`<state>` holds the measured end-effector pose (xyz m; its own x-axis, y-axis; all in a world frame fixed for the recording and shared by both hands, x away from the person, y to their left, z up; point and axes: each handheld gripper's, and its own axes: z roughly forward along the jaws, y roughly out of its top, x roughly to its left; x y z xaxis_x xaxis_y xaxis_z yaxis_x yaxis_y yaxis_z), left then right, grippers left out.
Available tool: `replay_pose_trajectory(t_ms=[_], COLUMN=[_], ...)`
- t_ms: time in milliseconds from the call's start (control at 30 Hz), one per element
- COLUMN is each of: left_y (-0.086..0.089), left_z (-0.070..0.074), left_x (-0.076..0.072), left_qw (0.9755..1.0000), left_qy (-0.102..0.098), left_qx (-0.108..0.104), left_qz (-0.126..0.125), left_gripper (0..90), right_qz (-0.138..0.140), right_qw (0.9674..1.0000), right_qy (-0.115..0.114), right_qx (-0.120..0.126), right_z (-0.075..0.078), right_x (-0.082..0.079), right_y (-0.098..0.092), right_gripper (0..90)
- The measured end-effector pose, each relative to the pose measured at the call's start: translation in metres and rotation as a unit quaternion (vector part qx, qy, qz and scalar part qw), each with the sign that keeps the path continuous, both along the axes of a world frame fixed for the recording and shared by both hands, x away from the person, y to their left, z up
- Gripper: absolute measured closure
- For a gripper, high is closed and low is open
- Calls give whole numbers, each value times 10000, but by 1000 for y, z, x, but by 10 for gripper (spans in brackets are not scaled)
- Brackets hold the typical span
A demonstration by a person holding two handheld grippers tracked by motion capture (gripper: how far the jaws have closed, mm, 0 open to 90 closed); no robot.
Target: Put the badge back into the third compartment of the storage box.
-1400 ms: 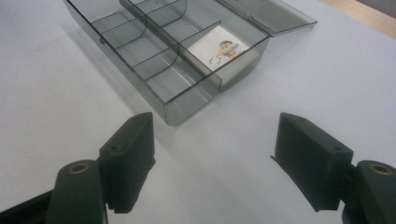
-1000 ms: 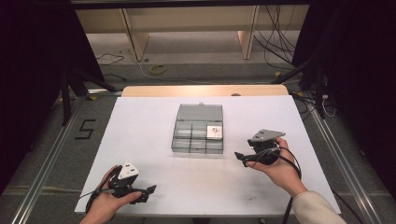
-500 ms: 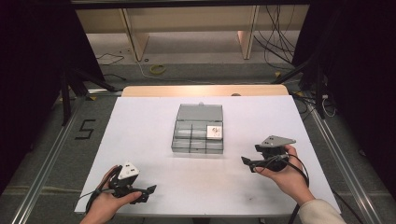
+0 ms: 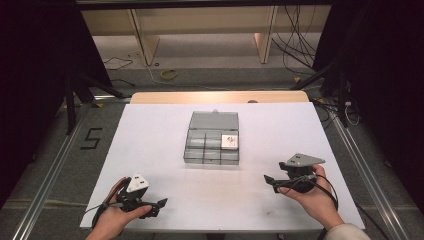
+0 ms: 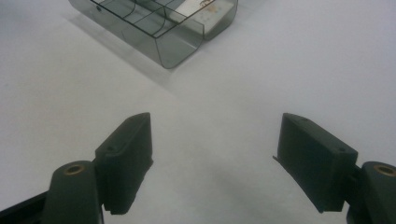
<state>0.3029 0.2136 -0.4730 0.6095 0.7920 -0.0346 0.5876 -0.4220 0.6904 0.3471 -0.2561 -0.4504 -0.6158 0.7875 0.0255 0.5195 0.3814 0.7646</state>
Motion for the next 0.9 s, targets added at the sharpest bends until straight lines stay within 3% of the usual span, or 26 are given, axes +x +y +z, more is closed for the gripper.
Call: replay_pose_trajectory(t_ms=[500,900], left_y=[0,0], left_z=[1,1], left_x=[0,0], left_qw=[10000,10000], left_qy=[-7,-23], left_qx=[-10,22], left_qz=[-4,-33], left_gripper=[157,156], right_qz=[-95,-119], right_qw=[9999,9999], right_qy=[82,51], right_qx=[-54,-70], right_z=[-9,-9], right_x=[-17,-17], right_y=[-13,-12], right_gripper=[261,255])
